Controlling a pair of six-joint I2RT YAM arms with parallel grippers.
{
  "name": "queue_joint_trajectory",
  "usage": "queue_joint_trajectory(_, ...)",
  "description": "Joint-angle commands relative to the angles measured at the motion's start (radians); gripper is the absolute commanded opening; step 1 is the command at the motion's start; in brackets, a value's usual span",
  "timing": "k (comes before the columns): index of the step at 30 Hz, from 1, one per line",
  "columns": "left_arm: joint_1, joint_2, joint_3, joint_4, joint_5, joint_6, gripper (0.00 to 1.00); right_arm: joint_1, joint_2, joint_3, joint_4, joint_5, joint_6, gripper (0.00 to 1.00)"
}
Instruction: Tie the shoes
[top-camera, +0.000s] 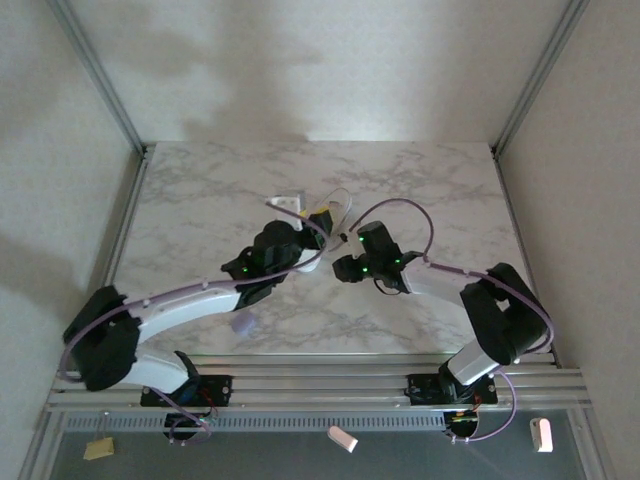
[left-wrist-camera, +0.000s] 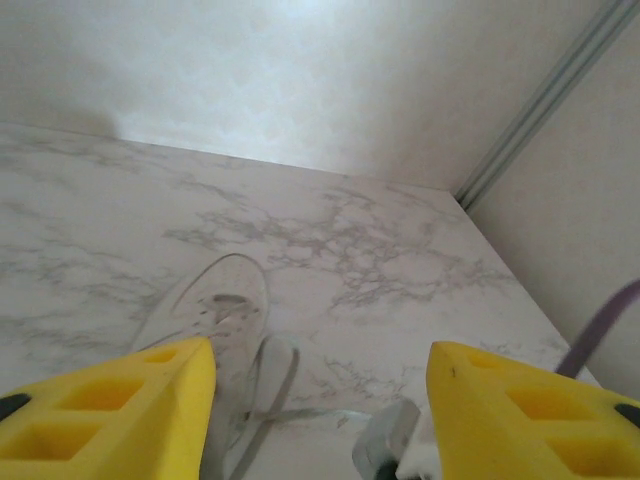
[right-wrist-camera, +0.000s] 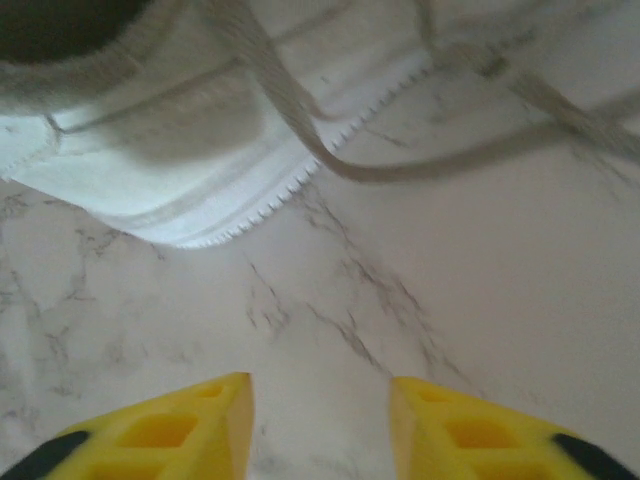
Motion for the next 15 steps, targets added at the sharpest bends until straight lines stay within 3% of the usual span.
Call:
queue_joint_trajectory(1,0.009,-0.113,-0.084,-0.065,-0.086,-0.049,0.58,0.032,0.057,0.033,0.122,0.070,-0.021,0.46)
queue_joint_trajectory(8,0.027,-0.313,-0.214,-0.141,-0.140,-0.095,0.59,0.043,0.181,0.099,0.170,0.134,-0.046,0.51)
queue_joint_trajectory(15,0.027,-0.358,-0.249,-0.161,-0.146,-0.124,0.59,0.043,0.286,0.197,0.157,0.193,-0.083,0.53)
